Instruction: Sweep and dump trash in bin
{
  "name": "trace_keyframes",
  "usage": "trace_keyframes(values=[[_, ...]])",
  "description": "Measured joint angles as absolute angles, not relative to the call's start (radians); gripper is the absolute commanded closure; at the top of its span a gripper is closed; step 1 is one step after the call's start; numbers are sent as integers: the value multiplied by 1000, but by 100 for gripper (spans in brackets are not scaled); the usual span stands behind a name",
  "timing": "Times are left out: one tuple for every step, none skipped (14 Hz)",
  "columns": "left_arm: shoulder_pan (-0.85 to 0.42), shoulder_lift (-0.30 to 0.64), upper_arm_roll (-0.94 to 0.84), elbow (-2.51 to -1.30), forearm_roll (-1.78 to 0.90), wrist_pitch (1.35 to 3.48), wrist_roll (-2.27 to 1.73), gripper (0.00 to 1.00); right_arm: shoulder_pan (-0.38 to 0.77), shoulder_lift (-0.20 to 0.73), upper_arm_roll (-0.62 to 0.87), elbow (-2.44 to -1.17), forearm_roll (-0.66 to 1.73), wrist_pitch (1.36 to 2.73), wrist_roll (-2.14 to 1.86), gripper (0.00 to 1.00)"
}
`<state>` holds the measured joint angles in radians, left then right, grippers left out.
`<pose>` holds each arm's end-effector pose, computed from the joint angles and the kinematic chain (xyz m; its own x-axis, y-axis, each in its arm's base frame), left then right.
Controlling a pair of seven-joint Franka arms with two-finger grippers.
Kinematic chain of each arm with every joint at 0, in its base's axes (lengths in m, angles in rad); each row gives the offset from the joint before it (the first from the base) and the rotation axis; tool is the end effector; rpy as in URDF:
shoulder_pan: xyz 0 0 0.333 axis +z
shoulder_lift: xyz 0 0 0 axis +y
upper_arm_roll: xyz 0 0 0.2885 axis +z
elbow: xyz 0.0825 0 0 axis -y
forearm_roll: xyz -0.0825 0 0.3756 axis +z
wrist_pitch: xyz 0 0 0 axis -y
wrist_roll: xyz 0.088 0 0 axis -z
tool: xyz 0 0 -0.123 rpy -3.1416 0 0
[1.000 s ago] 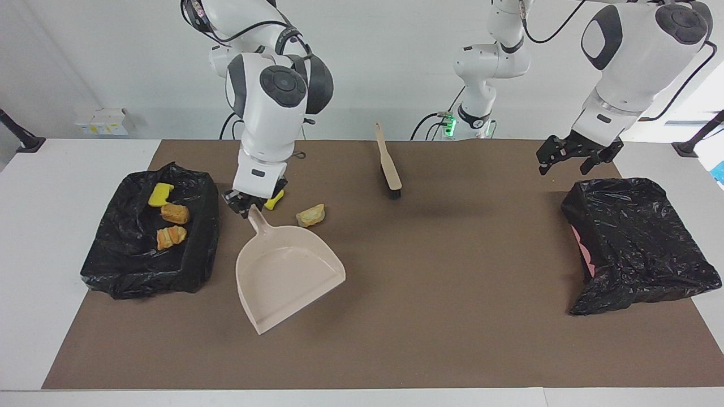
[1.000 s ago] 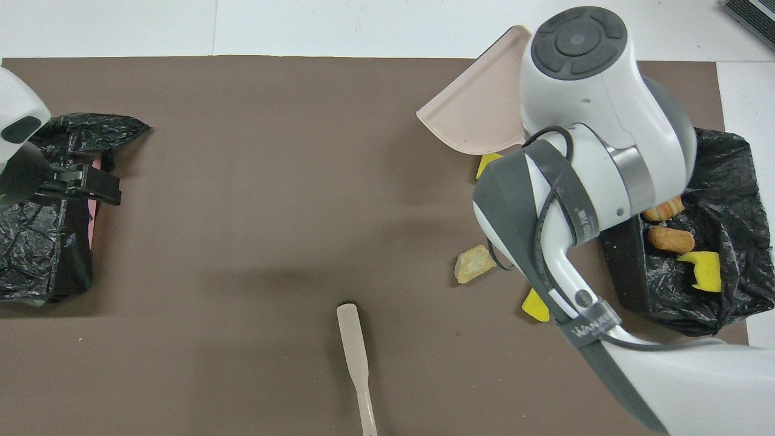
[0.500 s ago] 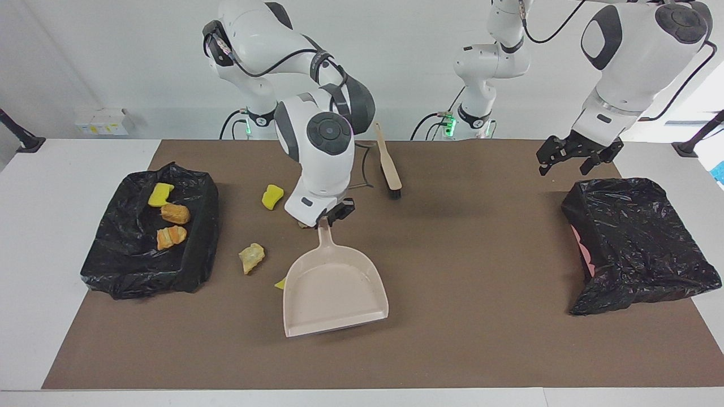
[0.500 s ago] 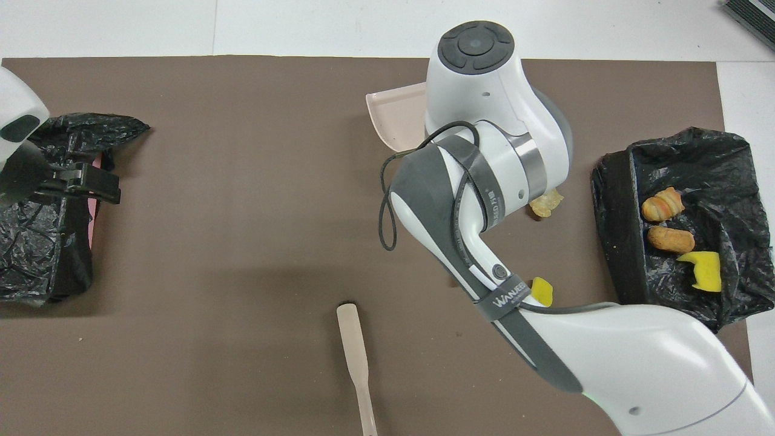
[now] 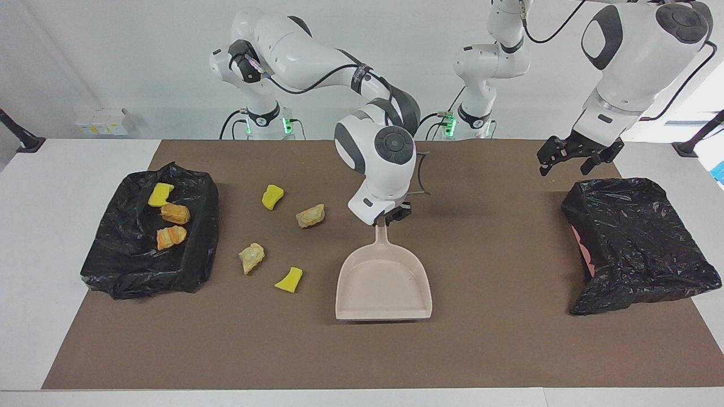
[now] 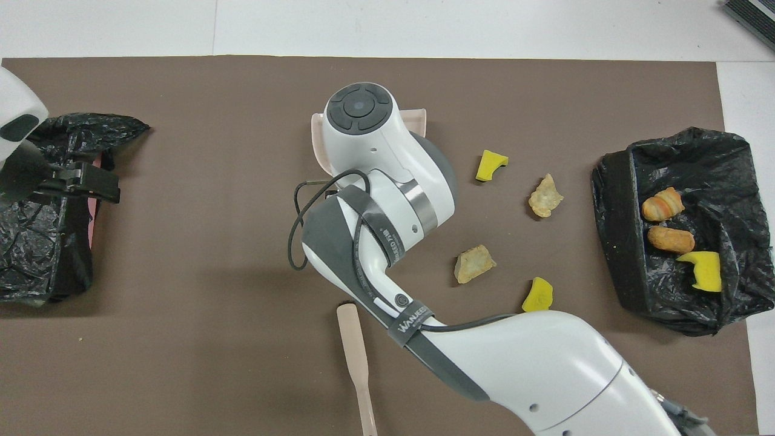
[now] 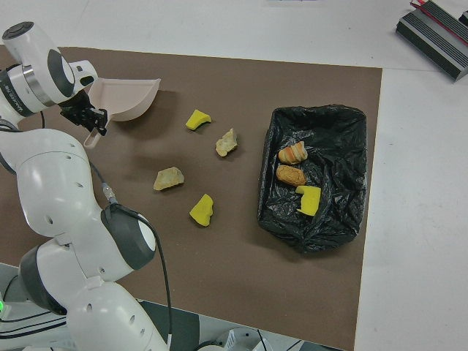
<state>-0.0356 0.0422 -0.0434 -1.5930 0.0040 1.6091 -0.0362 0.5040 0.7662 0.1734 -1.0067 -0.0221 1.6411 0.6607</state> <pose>0.5578 -0.0433 0.5507 0.9987 -0.0429 -0.0260 -0.0430 -0.9991 -0.0031 0.5813 0.4161 0.3605 0.9874 -0.0203 -0.1572 -0.0209 -0.9998 -0.0020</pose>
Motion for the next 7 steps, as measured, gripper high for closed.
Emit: trace_keyframes(values=[[-36, 42, -43, -1593, 4, 1609, -36, 0, 512, 771, 174, -1004, -19, 1653, 673, 100], [-36, 42, -43, -1593, 4, 1609, -36, 0, 517, 773, 174, -1002, -17, 1657, 679, 100], [-36, 42, -43, -1593, 4, 1609, -36, 0, 520, 775, 174, -1001, -13, 1659, 681, 100], [-36, 42, -43, -1593, 4, 1609, -36, 0, 525, 778, 174, -1000, -11, 1662, 681, 100], [-36, 42, -43, -1593, 4, 1609, -36, 0, 532, 784, 174, -1000, -10, 1664, 682, 100], [-35, 42, -43, -1593, 4, 1609, -37, 0, 537, 789, 174, -1000, -10, 1664, 682, 100], [-35, 42, -42, -1593, 4, 1609, -37, 0, 538, 792, 174, -1000, -10, 1664, 682, 100]])
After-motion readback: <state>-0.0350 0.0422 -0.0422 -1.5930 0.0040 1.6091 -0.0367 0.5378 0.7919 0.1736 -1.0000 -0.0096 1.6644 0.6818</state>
